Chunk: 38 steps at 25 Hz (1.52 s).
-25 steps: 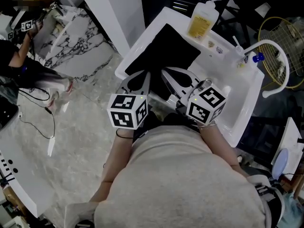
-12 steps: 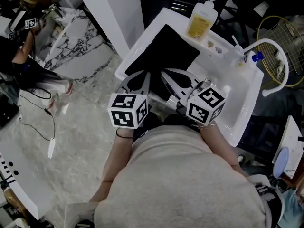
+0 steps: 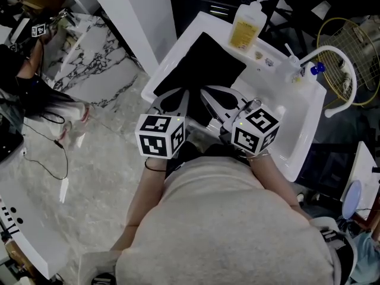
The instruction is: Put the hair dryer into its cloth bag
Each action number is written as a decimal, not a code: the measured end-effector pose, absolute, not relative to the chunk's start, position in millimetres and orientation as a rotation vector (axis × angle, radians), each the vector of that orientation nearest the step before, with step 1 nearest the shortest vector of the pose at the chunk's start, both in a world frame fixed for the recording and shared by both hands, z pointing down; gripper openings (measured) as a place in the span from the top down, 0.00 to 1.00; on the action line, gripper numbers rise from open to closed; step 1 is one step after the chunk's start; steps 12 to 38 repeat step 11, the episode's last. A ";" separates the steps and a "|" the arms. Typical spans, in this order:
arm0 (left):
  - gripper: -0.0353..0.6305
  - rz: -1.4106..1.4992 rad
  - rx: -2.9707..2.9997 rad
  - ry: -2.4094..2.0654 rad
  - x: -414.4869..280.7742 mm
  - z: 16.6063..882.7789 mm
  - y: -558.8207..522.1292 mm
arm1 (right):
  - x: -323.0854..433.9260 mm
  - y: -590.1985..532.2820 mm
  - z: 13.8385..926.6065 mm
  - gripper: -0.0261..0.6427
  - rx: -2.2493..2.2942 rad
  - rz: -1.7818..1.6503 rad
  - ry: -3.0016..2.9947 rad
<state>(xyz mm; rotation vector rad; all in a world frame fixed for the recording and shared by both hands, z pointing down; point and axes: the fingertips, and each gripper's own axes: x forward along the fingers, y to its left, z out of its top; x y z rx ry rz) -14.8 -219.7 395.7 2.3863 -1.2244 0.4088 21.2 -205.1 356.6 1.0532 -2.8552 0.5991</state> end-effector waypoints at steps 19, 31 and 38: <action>0.93 0.424 2.391 -1.199 -10.8 398.5 -215.3 | 18.0 -203.1 358.9 0.96 1.029 0.604 -2.855; 0.93 0.424 2.391 -1.199 -10.8 398.5 -215.3 | 18.0 -203.1 358.9 0.96 1.029 0.604 -2.855; 0.93 0.424 2.391 -1.199 -10.8 398.5 -215.3 | 18.0 -203.1 358.9 0.96 1.029 0.604 -2.855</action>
